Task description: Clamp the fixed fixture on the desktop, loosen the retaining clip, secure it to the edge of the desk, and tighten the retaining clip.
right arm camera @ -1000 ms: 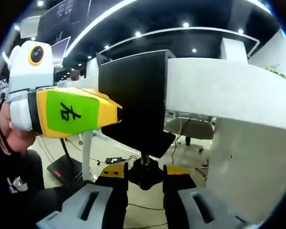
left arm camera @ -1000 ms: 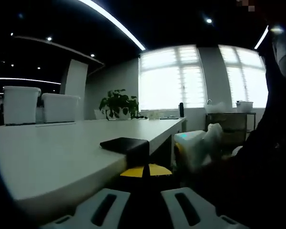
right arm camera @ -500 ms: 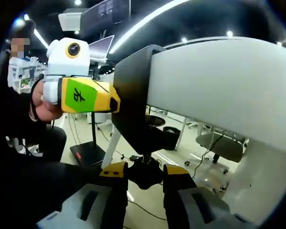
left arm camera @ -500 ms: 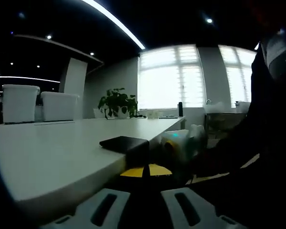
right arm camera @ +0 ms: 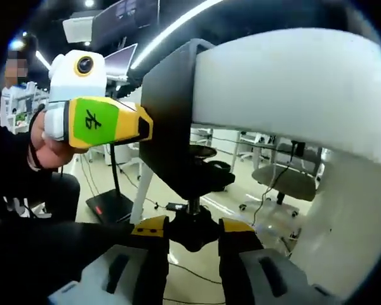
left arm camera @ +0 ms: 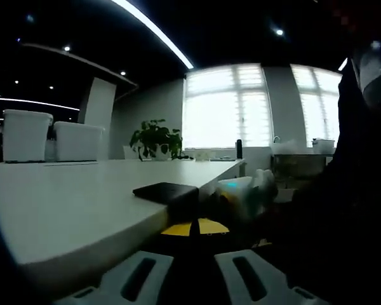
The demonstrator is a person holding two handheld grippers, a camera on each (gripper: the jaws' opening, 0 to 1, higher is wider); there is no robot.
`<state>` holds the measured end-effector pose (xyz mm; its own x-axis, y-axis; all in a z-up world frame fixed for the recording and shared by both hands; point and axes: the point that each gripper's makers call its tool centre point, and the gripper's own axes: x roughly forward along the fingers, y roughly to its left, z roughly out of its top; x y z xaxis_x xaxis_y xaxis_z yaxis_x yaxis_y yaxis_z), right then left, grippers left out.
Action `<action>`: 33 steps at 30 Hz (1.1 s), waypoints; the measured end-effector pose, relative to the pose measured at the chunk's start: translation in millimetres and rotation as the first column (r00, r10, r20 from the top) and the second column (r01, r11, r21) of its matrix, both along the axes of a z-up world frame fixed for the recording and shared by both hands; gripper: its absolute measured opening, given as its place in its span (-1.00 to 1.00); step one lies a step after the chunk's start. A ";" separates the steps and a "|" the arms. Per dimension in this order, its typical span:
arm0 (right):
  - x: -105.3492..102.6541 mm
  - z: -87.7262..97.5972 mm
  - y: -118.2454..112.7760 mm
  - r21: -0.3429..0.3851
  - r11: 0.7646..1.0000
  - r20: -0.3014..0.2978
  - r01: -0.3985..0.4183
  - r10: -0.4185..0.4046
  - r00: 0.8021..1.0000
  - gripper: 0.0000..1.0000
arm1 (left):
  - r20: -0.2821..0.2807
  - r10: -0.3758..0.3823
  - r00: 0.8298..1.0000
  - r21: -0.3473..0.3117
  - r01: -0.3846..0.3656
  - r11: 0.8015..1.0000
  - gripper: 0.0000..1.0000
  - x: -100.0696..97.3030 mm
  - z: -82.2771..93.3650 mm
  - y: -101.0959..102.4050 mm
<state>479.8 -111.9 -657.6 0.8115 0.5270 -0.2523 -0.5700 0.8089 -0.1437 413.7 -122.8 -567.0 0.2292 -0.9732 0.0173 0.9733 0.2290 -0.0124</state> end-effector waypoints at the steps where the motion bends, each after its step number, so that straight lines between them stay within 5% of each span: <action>1: 0.3 2.3 -4.0 0.009 0.998 0.002 0.059 -0.059 0.998 -0.40 | 0.003 0.000 1.000 0.005 0.000 1.000 -0.96 -0.5 -0.1 -0.1; 4: -3.8 8.0 -12.8 0.133 0.959 -0.044 0.251 -0.247 0.968 -0.34 | 0.012 0.005 1.000 0.007 -0.005 1.000 -0.96 -1.4 -0.4 -0.3; 6: -6.2 6.3 -9.5 0.134 0.953 -0.045 0.271 -0.268 0.962 -0.30 | 0.010 0.007 1.000 0.007 -0.007 1.000 -0.96 -1.8 -0.1 -0.6; 11: -10.9 2.5 -17.7 0.148 0.878 -0.057 0.455 -0.452 0.890 -0.09 | -0.004 0.033 0.999 0.014 -0.033 0.999 -0.96 0.3 -0.8 0.1; 13: -6.8 7.4 -17.2 0.105 0.887 0.011 0.450 -0.454 0.891 -0.15 | -0.005 0.037 0.999 0.017 -0.037 0.999 -0.96 0.6 -1.1 0.4; 16: -2.5 4.3 -15.0 0.127 0.876 -0.031 0.464 -0.465 0.885 -0.20 | -0.009 0.046 0.999 0.025 -0.046 0.999 -0.96 1.4 -5.1 2.2; 18: 0.5 -0.4 -19.2 0.114 0.863 -0.055 0.492 -0.489 0.870 -0.50 | -0.029 0.042 0.999 0.018 -0.041 0.999 -0.96 2.4 -8.5 2.8; 19: -0.7 -2.6 -18.1 0.126 0.857 -0.083 0.500 -0.493 0.866 -0.50 | -0.027 0.042 0.999 0.016 -0.041 0.999 -0.96 3.3 -7.6 3.2; 26: 1.5 3.6 -18.3 0.055 0.917 -0.014 0.396 -0.396 0.918 -0.52 | -0.035 0.046 0.998 0.026 -0.045 0.999 -0.96 6.9 -7.5 4.3; 28: 4.6 3.3 -14.2 0.080 0.935 -0.007 0.345 -0.345 0.938 -0.52 | -0.061 0.060 0.996 0.040 -0.058 0.998 -0.96 6.8 -7.6 1.5; 33: 5.3 4.6 -6.6 0.094 0.978 0.009 0.187 -0.189 0.982 -0.52 | -0.021 0.066 0.998 0.070 -0.065 0.995 -0.96 2.9 -6.7 -2.4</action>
<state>485.1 -118.5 -653.1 0.9023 0.3847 -0.1946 -0.4043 0.9118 -0.0723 416.6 -125.2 -573.7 0.2922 -0.9547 -0.0557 0.9558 0.2935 -0.0168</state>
